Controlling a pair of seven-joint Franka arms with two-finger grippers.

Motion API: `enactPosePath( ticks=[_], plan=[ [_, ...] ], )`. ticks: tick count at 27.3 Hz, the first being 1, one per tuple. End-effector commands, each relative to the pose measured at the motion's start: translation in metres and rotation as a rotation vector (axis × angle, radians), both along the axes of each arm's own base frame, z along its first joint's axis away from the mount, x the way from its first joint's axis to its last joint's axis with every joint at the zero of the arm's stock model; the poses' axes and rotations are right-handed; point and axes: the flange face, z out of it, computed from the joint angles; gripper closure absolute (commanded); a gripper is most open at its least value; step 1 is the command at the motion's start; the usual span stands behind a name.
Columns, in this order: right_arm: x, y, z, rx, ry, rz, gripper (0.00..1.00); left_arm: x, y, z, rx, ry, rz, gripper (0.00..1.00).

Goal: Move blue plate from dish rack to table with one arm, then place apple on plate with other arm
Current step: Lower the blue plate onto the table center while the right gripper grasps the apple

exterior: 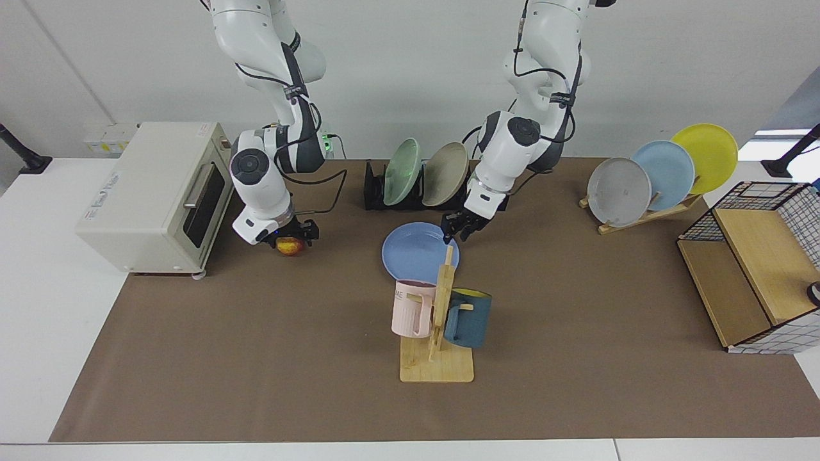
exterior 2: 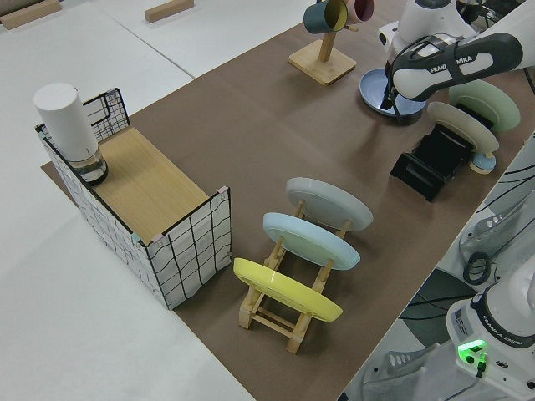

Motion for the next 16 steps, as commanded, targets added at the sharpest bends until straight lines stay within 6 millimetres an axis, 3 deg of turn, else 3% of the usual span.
enactPosePath(
  ticks=[1, 3, 7, 12, 16],
  plan=[
    [-0.006, -0.001, -0.01, -0.015, -0.002, 0.001, 0.0, 0.022, 0.026, 0.021, 0.031, 0.016, -0.008, 0.0],
    [-0.006, -0.001, -0.012, -0.015, 0.001, 0.002, 0.0, 0.033, 0.039, 0.037, 0.104, 0.04, -0.054, 0.0],
    [-0.005, 0.0, -0.013, -0.014, -0.008, 0.004, 0.0, 0.052, 0.087, 0.093, 0.288, 0.072, -0.107, 0.0],
    [-0.002, -0.003, -0.018, -0.015, -0.024, 0.005, 0.0, 0.067, 0.143, 0.155, 0.331, 0.073, -0.159, 0.0],
    [-0.001, -0.004, -0.018, -0.016, -0.026, 0.004, 0.01, 0.071, 0.209, 0.193, 0.344, 0.109, -0.246, 0.0]
  ],
)
